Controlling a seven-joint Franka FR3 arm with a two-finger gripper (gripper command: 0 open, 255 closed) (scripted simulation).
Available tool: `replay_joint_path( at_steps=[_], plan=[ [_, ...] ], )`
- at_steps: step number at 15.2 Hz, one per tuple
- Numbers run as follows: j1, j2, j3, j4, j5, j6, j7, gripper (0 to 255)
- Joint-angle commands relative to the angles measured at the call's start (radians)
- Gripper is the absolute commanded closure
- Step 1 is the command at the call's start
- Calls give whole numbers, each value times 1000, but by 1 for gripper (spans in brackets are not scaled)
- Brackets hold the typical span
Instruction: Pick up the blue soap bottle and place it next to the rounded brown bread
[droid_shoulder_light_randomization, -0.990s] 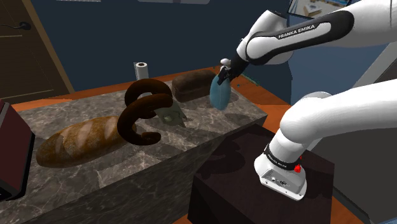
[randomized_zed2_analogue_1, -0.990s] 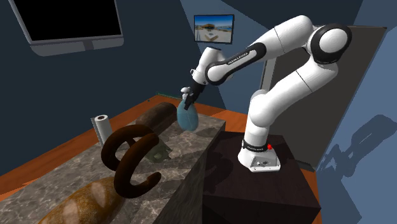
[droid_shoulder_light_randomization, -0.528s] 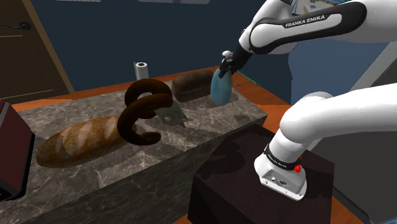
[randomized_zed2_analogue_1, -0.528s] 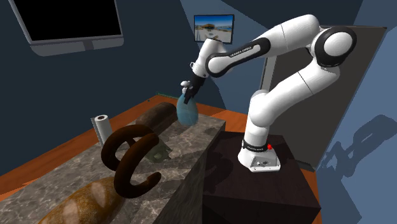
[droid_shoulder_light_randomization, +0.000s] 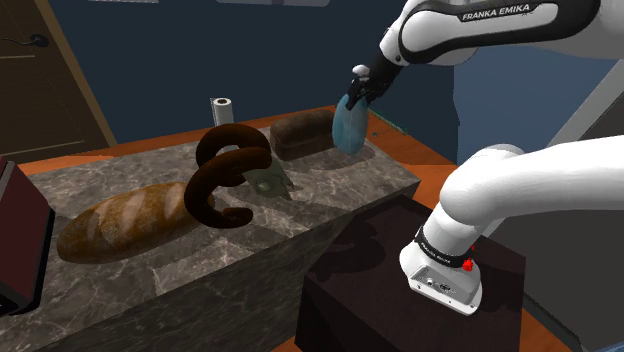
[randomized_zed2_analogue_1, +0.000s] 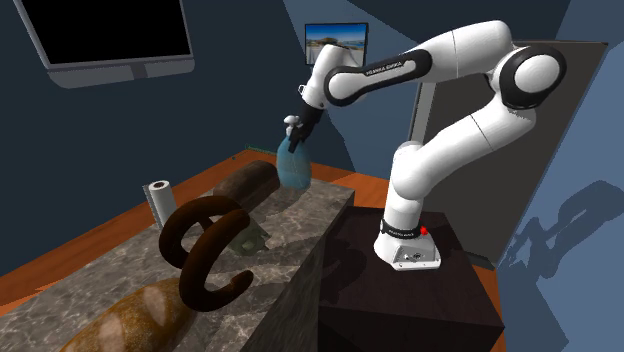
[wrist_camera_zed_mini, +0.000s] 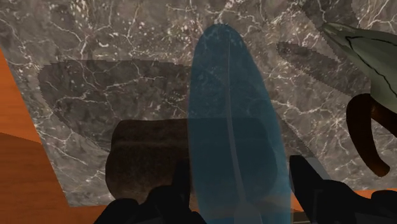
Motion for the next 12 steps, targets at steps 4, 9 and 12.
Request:
replay_joint_path(
  at_steps=[4, 9, 12],
  plan=[
    [-1, -9, 3, 65, -1, -73, 5, 255],
    [0, -11, 9, 131, 0, -141, 13, 255],
    [1, -10, 11, 172, 0, -180, 17, 255]
  ],
)
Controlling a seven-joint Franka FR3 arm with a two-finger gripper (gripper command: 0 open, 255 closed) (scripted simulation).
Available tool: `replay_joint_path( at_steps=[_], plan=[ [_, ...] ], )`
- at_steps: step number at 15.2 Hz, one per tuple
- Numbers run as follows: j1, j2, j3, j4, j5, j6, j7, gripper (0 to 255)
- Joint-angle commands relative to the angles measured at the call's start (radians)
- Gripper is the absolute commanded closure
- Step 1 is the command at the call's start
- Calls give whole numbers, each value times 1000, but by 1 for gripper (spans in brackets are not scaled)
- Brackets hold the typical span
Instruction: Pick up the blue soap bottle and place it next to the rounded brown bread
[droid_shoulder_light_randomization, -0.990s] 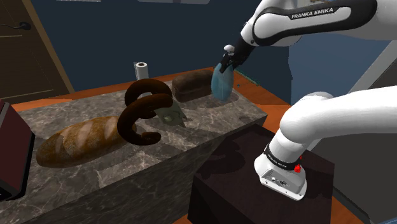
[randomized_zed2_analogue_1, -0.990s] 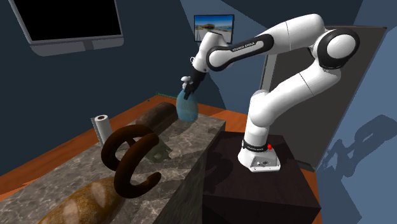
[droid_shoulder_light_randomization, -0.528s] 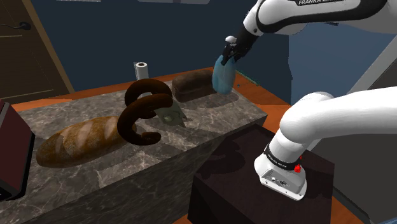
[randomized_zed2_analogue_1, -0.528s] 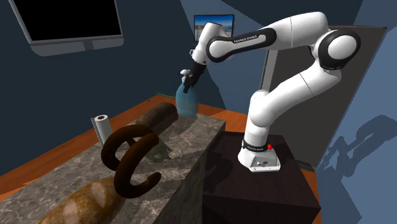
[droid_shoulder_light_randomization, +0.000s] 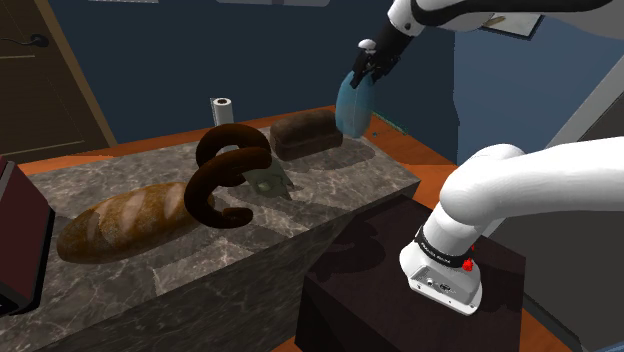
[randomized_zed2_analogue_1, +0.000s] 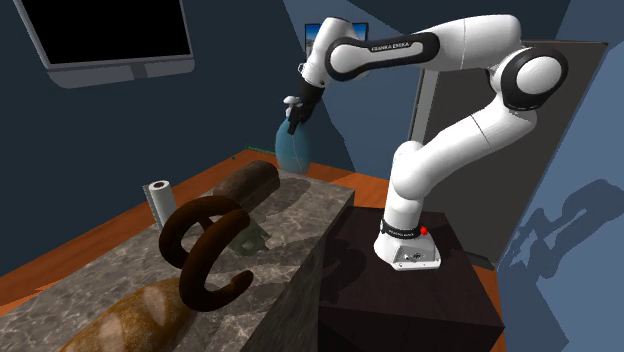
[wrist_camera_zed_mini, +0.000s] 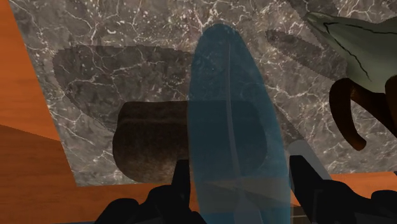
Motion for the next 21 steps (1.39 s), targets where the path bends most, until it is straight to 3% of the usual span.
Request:
replay_joint_path(
  at_steps=[1, 21],
  plan=[
    [1, 2, 2, 29, 0, -27, 2, 255],
    [11, 66, 13, 337, 5, -269, 26, 255]
  ],
)
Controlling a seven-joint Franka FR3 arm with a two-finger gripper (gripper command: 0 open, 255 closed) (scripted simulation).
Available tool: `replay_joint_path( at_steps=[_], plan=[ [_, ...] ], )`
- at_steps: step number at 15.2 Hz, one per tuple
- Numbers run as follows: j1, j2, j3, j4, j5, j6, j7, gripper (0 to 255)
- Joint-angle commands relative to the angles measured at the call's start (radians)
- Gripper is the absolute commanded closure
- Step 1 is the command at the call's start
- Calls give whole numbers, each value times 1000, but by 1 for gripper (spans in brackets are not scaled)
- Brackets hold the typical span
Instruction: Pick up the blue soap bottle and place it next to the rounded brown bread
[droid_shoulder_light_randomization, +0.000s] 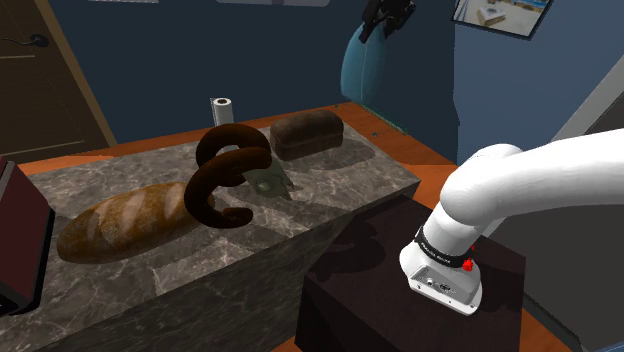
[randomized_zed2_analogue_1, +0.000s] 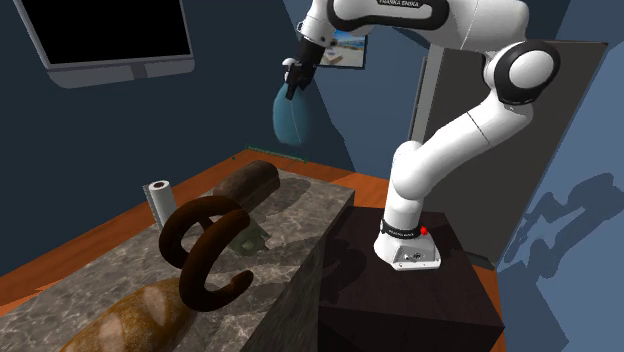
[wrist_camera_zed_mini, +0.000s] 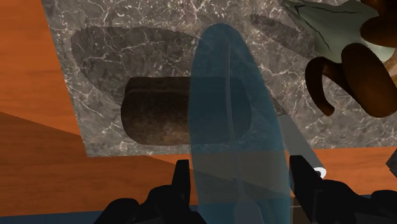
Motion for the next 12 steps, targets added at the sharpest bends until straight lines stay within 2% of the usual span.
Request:
replay_joint_path(
  at_steps=[1, 4, 12],
  plan=[
    [1, 8, 0, 32, 0, -23, 2, 255],
    [3, 21, 1, 73, 1, -51, 4, 255],
    [37, 193, 114, 70, 37, 131, 118, 255]
  ],
)
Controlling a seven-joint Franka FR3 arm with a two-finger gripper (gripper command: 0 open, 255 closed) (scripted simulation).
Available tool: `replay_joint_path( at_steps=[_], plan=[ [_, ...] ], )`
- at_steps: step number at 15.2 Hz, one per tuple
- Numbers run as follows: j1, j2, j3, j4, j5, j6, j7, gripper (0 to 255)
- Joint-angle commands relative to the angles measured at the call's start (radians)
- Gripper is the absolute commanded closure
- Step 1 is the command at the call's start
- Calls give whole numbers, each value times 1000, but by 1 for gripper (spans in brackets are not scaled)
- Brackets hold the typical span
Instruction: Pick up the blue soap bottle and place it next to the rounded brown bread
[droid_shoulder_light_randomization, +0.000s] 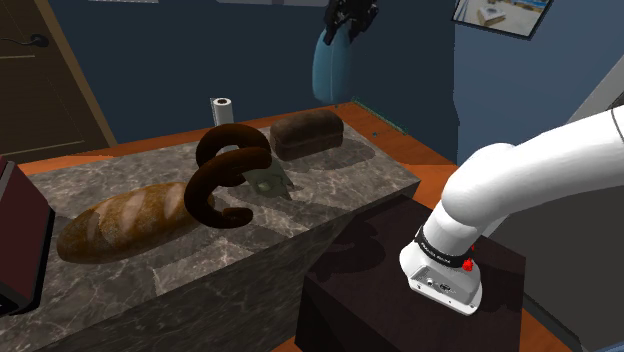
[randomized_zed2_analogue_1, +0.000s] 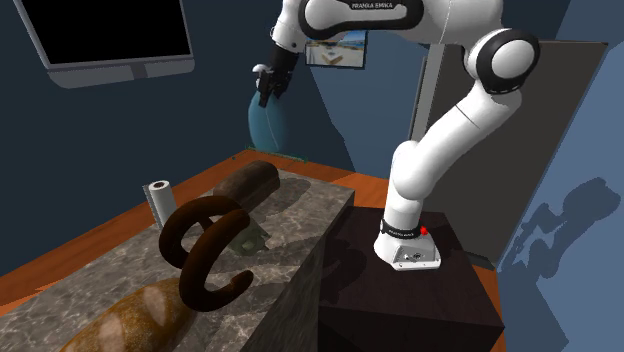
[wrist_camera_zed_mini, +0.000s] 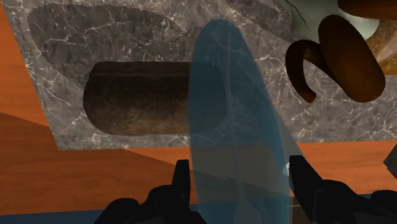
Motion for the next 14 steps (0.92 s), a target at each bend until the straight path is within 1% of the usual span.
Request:
replay_joint_path(
  at_steps=[1, 8, 14],
  plan=[
    [7, 54, 25, 19, 5, 40, 27, 255],
    [24, 253, 120, 93, -1, 171, 132, 255],
    [33, 446, 195, 206, -47, 253, 235, 255]
  ],
)
